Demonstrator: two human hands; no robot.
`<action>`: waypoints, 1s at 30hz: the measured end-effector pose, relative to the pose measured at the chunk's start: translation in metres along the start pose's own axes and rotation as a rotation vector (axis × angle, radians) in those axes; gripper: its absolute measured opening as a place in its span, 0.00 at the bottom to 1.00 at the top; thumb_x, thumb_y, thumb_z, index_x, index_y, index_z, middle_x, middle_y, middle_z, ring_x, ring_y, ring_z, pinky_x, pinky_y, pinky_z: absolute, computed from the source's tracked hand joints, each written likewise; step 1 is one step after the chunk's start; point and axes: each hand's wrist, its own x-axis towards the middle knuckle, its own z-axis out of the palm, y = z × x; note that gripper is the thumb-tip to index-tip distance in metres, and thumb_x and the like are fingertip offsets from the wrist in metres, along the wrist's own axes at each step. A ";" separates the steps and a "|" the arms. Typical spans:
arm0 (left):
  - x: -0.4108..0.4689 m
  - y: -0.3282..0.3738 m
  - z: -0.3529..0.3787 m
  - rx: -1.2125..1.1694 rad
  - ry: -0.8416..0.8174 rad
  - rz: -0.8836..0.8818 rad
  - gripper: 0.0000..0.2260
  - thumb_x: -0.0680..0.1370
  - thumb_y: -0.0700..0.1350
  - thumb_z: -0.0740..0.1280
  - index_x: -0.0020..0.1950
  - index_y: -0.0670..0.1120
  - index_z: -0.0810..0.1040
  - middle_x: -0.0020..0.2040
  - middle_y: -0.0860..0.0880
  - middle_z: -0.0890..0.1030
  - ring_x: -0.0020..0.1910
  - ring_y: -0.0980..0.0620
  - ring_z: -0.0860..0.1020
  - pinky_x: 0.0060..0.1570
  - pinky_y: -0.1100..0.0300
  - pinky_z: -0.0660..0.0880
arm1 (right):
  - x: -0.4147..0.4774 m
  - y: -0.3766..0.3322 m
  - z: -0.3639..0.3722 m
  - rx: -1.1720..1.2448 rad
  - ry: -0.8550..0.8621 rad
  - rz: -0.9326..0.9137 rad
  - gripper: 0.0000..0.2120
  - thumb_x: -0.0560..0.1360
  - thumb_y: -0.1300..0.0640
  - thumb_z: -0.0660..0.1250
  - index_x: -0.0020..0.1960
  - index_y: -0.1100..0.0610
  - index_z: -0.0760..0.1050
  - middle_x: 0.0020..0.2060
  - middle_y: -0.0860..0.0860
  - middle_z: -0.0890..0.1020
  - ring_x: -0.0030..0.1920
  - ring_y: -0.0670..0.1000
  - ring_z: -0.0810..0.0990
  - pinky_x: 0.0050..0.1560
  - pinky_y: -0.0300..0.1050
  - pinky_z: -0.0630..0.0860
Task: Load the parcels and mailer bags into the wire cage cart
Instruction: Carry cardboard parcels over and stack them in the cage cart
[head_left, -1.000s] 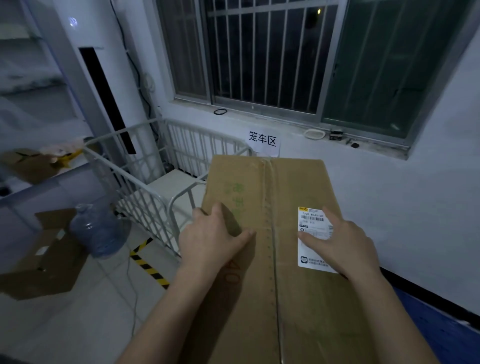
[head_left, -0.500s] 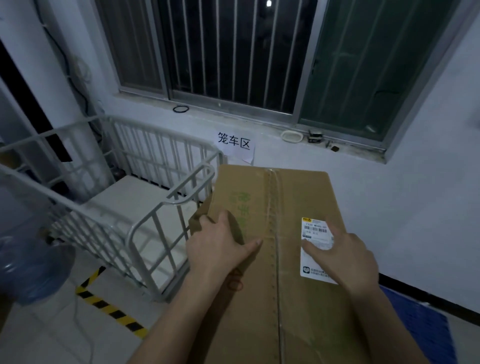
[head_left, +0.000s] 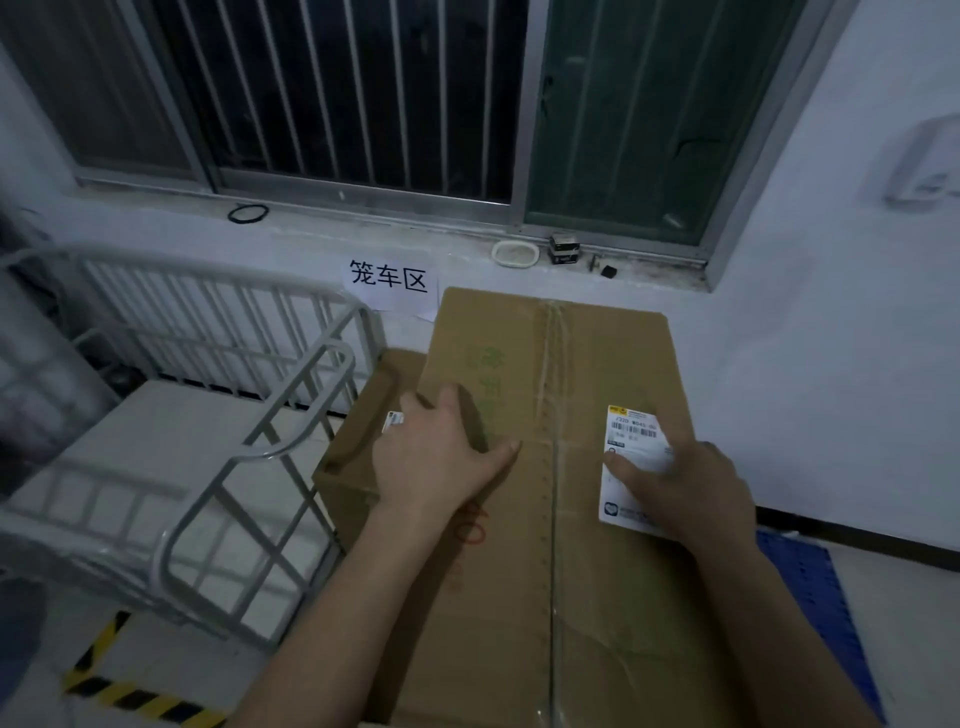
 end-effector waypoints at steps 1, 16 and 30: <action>0.008 0.005 0.004 0.003 -0.006 0.002 0.40 0.68 0.77 0.61 0.70 0.52 0.66 0.62 0.42 0.72 0.51 0.40 0.79 0.38 0.56 0.69 | 0.010 0.004 0.002 0.008 -0.005 0.001 0.40 0.69 0.29 0.65 0.76 0.41 0.61 0.56 0.53 0.77 0.57 0.58 0.77 0.53 0.53 0.74; 0.111 0.055 0.057 -0.084 -0.160 -0.078 0.41 0.68 0.77 0.62 0.72 0.53 0.62 0.70 0.41 0.67 0.58 0.38 0.78 0.49 0.51 0.76 | 0.143 0.019 0.019 0.015 -0.094 0.030 0.35 0.67 0.28 0.62 0.71 0.35 0.60 0.51 0.48 0.77 0.49 0.54 0.79 0.47 0.49 0.75; 0.205 0.000 0.096 -0.129 -0.245 -0.038 0.43 0.67 0.77 0.65 0.73 0.53 0.62 0.69 0.42 0.68 0.60 0.42 0.77 0.48 0.53 0.75 | 0.189 -0.038 0.084 -0.005 -0.086 0.100 0.35 0.71 0.33 0.68 0.74 0.40 0.61 0.50 0.50 0.75 0.45 0.51 0.78 0.49 0.51 0.79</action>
